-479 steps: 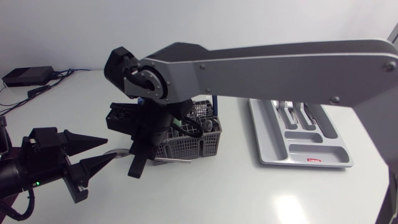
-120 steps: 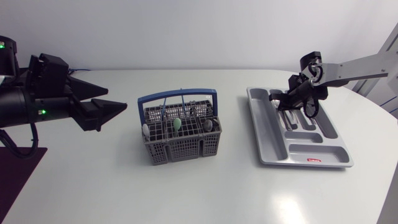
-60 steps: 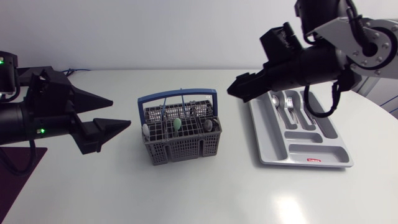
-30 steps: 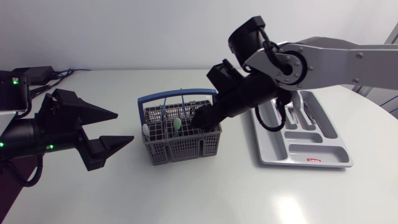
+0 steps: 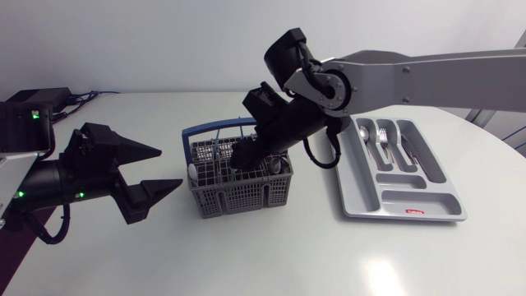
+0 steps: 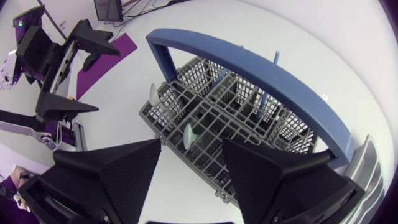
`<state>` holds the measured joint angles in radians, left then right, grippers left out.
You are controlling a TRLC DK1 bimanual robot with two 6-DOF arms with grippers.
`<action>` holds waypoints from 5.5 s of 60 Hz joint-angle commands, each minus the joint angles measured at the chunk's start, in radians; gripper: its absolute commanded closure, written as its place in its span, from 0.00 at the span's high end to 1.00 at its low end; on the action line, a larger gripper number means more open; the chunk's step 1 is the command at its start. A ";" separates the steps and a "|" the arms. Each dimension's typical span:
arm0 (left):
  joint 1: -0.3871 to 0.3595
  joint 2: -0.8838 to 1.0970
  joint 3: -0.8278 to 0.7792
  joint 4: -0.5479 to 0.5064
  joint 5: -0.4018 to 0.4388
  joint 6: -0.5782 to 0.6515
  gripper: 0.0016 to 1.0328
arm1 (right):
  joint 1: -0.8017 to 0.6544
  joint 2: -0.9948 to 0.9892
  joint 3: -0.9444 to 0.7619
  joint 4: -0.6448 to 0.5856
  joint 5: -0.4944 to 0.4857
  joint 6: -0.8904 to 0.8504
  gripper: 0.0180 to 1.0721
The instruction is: Unload the cutlery basket into the drawer organizer.
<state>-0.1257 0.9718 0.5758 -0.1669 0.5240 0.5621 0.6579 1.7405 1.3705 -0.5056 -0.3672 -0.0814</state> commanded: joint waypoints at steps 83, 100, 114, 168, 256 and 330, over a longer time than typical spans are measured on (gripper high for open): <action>-0.011 0.039 -0.056 0.069 -0.001 0.018 0.94 | 0.043 -0.082 0.259 -0.261 -0.041 0.040 0.06; -0.015 0.031 -0.053 0.053 -0.005 0.013 0.94 | -0.021 -0.179 0.249 -0.355 -0.049 0.017 0.06; -0.005 0.019 -0.054 0.047 -0.010 0.016 0.94 | -0.228 -0.320 0.111 -0.496 0.042 -0.035 0.06; -0.035 -0.030 -0.037 -0.002 -0.025 0.013 0.94 | -0.874 -0.346 -0.433 -0.225 0.491 -0.374 0.08; -0.012 -0.042 -0.114 0.020 -0.024 0.021 0.94 | 0.028 -0.272 -0.131 -0.123 0.228 -0.035 0.84; 0.047 0.151 -0.114 0.181 0.004 0.044 0.94 | 0.209 0.307 0.355 -0.073 0.168 0.089 0.30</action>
<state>-0.0868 1.1080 0.4763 0.0025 0.5182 0.5812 0.8558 2.0167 1.6970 -0.5652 -0.2058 -0.0250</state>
